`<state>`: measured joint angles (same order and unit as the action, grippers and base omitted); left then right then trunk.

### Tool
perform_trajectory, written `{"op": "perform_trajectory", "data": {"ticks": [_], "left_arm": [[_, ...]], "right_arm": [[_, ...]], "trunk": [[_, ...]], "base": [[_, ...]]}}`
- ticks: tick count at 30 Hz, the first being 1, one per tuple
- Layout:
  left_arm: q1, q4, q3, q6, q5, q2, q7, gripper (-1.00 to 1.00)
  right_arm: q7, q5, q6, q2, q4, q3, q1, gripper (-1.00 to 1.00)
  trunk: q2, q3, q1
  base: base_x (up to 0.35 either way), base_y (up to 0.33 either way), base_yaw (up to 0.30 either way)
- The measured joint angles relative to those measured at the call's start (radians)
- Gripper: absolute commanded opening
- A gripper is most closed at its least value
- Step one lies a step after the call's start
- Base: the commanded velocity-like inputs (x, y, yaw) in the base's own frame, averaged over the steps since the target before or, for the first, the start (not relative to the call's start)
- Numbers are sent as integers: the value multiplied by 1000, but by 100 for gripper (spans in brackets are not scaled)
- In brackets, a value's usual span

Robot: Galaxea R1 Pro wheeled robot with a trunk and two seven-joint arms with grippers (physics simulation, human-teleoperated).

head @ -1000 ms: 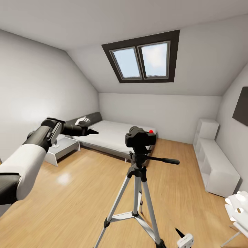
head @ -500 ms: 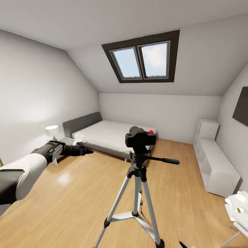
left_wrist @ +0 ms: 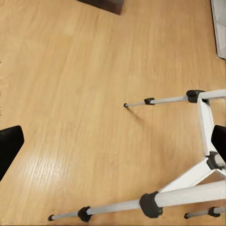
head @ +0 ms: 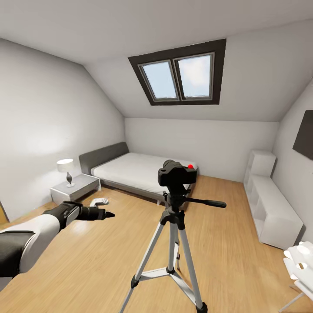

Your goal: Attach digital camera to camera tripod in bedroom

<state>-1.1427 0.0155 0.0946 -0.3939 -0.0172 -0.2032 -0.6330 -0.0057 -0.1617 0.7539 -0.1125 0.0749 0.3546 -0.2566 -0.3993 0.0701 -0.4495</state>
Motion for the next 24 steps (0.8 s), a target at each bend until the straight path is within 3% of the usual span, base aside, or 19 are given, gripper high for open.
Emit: {"op": "perform_trajectory", "data": {"ticks": [3, 5, 14, 15, 16, 17, 24], "left_arm": [[30, 0, 0, 2, 0, -2, 65, 100], [98, -2, 2, 3, -1, -3, 200, 100], [251, -3, -1, -1, 0, 0, 243, 100], [273, -3, 1, -2, -1, 0, 244, 100], [331, -3, -7, -4, 2, -1, 276, 100], [405, -4, 1, -4, -1, -2, 291, 100], [514, -5, -1, -9, 0, -5, 354, 100]], "right_arm": [[-19, -1, -84, 0, 0, 0, 1, 100], [-34, 1, -248, -1, 0, 0, 1, 100], [-37, 2, -416, -3, 0, 0, 6, 100], [-37, 2, -435, -3, 0, 0, 7, 100], [-55, 1, -474, -3, 0, -1, 21, 100], [-72, 1, -479, -3, 0, -1, 29, 100], [-98, 1, -492, -3, 0, -3, 50, 100]], "trunk": [[0, 1, 0], [0, 1, 0], [0, 2, 0], [0, 2, 0], [0, 2, 0], [0, 1, 0], [0, 2, 0]], "base": [[0, 0, -13], [0, 0, -2], [0, 0, 0], [0, 0, 0], [0, 0, 0], [0, 0, 0], [0, 0, 0]]}}
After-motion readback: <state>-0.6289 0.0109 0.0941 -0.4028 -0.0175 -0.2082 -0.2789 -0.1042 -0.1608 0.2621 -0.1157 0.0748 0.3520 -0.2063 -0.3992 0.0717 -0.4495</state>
